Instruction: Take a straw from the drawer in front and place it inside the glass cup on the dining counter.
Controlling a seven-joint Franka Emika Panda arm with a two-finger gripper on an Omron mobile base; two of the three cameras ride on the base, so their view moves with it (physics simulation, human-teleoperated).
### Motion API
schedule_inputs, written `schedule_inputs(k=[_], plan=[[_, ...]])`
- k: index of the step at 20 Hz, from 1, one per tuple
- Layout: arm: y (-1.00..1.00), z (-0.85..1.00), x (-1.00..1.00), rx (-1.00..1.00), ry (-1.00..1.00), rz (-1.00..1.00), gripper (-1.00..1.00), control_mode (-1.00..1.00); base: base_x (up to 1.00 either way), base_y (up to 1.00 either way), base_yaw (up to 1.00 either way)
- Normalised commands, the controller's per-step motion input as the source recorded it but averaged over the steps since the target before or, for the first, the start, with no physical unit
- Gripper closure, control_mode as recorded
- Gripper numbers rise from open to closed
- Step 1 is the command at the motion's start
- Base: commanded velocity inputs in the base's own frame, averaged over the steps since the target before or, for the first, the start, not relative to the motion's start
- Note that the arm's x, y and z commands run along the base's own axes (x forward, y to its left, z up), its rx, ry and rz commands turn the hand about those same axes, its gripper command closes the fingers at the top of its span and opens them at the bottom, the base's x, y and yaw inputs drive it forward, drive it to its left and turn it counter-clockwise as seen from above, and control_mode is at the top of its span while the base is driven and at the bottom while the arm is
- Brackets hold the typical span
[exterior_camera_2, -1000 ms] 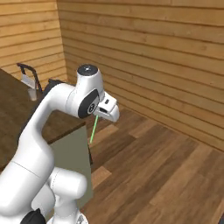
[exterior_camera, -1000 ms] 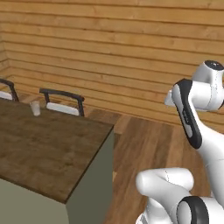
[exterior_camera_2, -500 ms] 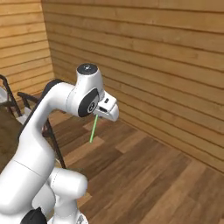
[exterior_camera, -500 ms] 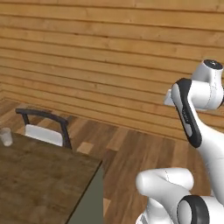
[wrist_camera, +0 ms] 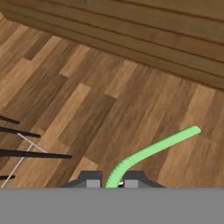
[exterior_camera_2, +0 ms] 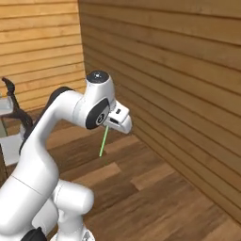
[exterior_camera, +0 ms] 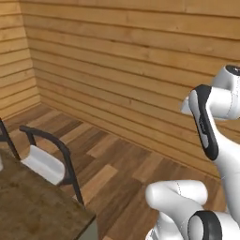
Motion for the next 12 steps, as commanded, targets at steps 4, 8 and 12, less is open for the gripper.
schedule_inputs(k=[4, 8, 12], plan=[[0.0, 0.0, 0.0, 0.0, 0.0, 0.0, 1.0, 1.0, 0.95, -0.49, 0.61], [0.0, 0.0, 0.0, 0.0, 0.0, 0.0, 1.0, 1.0, 0.87, -0.5, 0.62], [0.0, 0.0, 0.0, 0.0, 0.0, 0.0, 1.0, 1.0, 0.76, -0.55, 0.63]])
